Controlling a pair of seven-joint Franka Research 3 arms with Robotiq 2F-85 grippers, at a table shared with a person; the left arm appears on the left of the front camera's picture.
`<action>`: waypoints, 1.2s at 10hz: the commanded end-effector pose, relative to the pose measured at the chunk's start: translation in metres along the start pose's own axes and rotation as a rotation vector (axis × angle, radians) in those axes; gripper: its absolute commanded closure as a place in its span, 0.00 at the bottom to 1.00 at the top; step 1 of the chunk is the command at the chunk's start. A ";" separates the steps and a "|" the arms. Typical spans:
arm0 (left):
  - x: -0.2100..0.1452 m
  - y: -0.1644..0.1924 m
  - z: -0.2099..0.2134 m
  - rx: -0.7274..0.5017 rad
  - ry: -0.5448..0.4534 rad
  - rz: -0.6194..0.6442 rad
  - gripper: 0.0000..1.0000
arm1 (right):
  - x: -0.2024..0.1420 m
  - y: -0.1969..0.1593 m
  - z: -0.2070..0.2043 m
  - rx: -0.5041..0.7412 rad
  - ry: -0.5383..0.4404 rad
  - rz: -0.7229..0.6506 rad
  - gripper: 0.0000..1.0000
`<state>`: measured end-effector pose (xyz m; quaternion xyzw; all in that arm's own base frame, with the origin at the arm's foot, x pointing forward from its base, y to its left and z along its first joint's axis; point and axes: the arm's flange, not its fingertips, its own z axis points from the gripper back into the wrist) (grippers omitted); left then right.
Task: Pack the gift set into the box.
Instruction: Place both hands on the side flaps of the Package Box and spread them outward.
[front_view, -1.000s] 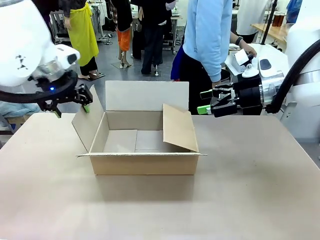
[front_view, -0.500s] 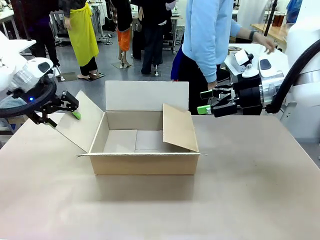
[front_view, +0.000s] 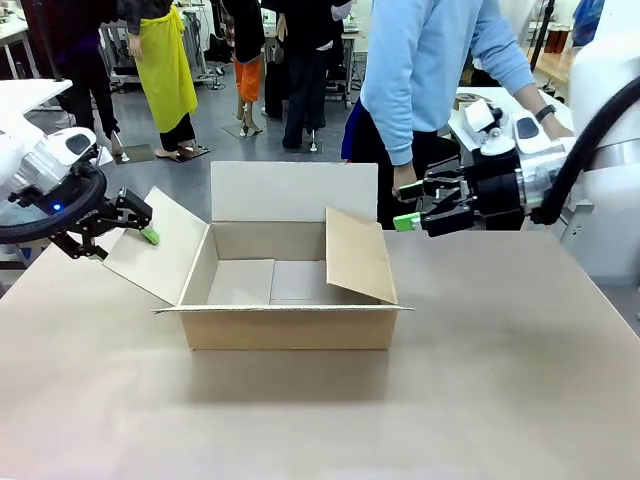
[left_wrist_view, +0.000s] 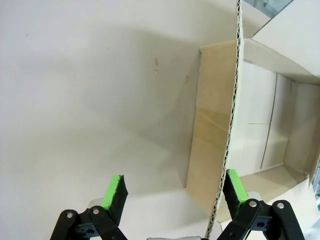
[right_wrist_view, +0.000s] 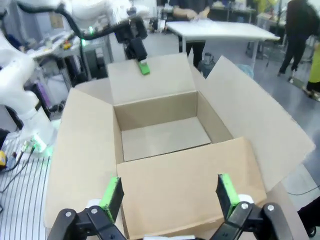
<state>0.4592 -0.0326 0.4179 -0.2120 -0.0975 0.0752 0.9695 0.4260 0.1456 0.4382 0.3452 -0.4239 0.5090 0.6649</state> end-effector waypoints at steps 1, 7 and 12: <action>0.000 -0.002 0.003 0.017 -0.011 -0.006 0.00 | 0.083 -0.006 -0.039 0.042 0.337 -0.018 0.00; 0.000 -0.002 0.003 0.017 -0.011 -0.006 0.00 | 0.210 0.068 -0.171 -0.287 0.961 -0.390 0.00; 0.000 -0.002 0.003 0.017 -0.011 -0.006 0.00 | 0.189 0.051 -0.244 -0.596 0.987 -0.519 0.00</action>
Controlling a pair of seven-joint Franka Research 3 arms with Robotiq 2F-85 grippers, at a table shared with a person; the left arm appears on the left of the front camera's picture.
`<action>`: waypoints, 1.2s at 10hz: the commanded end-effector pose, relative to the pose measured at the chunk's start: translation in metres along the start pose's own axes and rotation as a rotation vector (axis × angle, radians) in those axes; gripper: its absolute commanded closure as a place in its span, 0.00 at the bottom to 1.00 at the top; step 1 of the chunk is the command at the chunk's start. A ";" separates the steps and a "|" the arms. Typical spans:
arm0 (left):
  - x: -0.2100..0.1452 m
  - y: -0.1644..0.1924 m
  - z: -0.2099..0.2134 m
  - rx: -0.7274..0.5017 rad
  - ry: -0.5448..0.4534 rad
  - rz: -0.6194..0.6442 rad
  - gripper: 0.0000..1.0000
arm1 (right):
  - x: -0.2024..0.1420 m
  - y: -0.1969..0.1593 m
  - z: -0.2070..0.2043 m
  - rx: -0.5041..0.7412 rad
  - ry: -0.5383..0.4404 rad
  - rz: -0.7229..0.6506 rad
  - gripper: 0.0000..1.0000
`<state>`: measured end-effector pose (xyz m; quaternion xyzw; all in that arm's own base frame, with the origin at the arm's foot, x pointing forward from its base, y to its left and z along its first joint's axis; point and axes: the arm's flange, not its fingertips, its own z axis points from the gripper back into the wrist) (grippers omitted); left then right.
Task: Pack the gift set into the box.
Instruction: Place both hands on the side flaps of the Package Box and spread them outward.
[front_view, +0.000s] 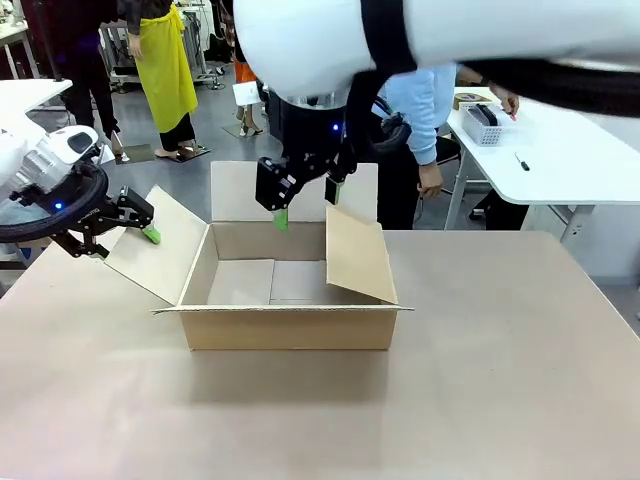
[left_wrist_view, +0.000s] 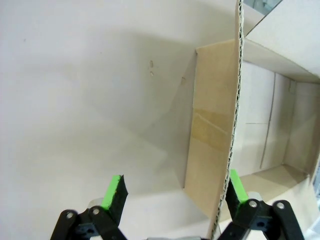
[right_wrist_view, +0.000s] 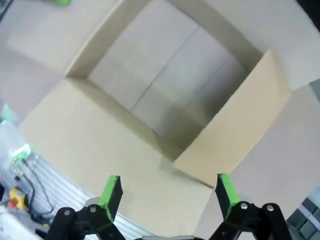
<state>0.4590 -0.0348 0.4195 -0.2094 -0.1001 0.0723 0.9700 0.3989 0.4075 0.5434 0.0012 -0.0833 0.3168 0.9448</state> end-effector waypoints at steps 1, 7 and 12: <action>0.000 0.001 0.002 0.013 -0.007 0.001 0.00 | -0.007 0.008 0.013 0.036 0.013 0.041 0.00; 0.000 0.001 0.002 0.013 -0.007 0.001 0.00 | 0.010 0.012 -0.042 -0.040 -0.028 -0.174 0.00; 0.000 0.001 0.002 0.013 -0.007 0.001 0.00 | 0.029 -0.012 -0.120 -0.176 -0.043 -0.375 0.00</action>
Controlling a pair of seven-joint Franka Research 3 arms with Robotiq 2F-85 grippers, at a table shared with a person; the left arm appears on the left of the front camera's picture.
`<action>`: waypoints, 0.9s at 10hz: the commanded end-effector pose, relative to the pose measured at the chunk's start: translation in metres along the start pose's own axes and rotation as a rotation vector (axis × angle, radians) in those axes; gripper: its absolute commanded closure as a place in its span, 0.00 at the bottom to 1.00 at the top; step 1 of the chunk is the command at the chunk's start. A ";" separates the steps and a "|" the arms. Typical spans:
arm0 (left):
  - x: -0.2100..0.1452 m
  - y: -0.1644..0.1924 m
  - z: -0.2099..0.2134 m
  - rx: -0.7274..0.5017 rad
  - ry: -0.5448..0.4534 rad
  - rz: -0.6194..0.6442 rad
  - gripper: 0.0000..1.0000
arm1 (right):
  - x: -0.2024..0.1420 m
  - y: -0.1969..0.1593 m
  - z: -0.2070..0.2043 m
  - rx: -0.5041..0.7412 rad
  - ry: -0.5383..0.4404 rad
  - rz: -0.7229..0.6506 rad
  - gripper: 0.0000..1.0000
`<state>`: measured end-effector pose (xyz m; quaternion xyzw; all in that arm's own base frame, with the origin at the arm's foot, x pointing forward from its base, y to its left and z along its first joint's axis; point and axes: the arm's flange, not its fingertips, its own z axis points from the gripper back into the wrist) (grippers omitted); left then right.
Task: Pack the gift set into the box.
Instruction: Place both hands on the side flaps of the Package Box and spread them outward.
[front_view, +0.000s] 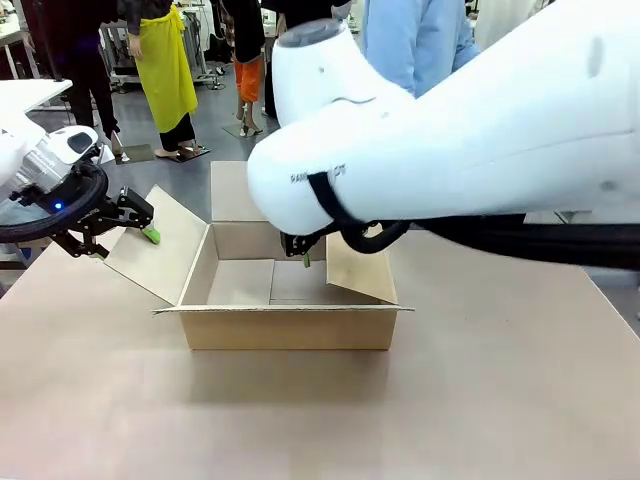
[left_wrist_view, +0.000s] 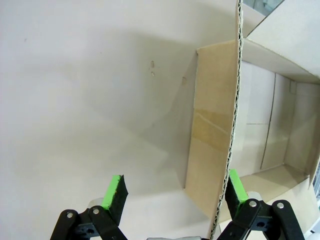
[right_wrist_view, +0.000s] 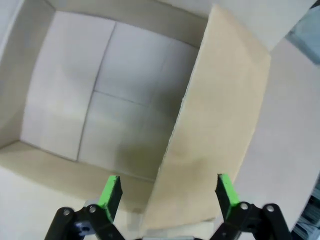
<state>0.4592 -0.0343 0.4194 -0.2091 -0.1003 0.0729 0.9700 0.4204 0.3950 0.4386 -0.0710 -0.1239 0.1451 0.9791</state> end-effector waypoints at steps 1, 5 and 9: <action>0.000 0.000 0.002 0.012 -0.007 0.000 0.00 | 0.037 0.017 -0.029 0.014 0.002 -0.061 0.00; 0.000 0.000 0.002 0.012 -0.007 0.000 0.00 | 0.039 -0.004 -0.046 -0.066 0.005 -0.181 0.00; 0.000 0.000 0.002 0.012 -0.007 0.000 0.00 | 0.021 -0.064 -0.020 -0.129 -0.018 -0.281 0.00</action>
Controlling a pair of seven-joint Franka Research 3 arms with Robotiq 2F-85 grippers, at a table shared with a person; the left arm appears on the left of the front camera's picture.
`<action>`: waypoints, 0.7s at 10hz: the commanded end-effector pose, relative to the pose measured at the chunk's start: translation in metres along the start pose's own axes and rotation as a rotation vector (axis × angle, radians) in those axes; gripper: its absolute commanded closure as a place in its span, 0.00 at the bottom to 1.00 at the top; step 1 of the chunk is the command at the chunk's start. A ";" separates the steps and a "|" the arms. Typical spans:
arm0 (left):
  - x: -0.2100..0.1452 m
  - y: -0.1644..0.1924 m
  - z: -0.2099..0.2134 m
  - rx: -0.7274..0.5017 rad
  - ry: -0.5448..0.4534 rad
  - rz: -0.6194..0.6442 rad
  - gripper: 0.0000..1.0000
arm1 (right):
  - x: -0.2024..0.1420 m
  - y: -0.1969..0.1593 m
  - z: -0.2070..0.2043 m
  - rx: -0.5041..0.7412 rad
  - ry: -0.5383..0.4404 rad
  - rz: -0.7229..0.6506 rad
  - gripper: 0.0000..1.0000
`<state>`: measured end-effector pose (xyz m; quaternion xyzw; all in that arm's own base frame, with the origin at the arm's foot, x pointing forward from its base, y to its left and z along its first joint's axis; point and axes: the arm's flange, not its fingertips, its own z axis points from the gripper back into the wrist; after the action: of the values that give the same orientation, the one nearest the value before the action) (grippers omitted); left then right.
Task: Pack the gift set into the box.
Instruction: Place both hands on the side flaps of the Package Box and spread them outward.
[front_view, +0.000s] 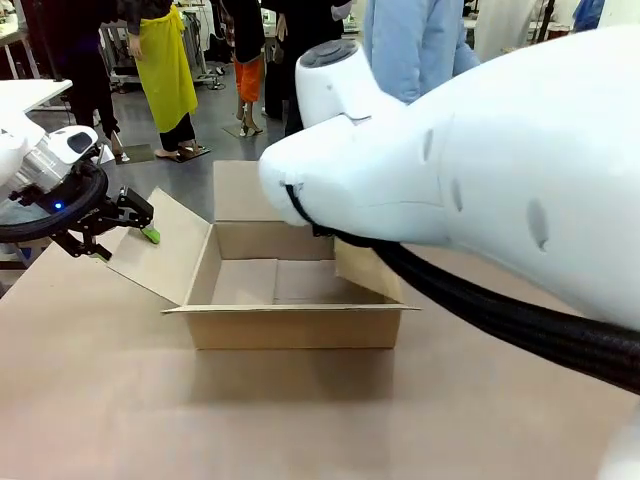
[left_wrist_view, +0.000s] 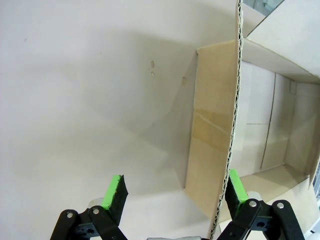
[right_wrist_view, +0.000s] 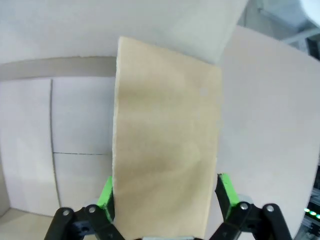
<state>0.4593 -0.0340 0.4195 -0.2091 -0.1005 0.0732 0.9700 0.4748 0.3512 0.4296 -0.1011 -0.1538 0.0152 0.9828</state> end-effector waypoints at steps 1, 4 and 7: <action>0.000 0.000 0.002 0.012 -0.006 0.000 0.00 | -0.011 -0.027 0.010 -0.067 0.011 -0.043 0.00; 0.000 0.000 0.002 0.012 -0.006 0.000 0.00 | -0.012 -0.078 0.025 -0.031 0.010 -0.078 0.00; 0.000 0.000 0.002 0.012 -0.006 0.000 0.00 | -0.019 -0.129 0.043 0.057 0.017 -0.102 0.00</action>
<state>0.4593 -0.0345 0.4200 -0.2089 -0.1009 0.0726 0.9700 0.4701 0.2446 0.4776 -0.0814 -0.1368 -0.0158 0.9871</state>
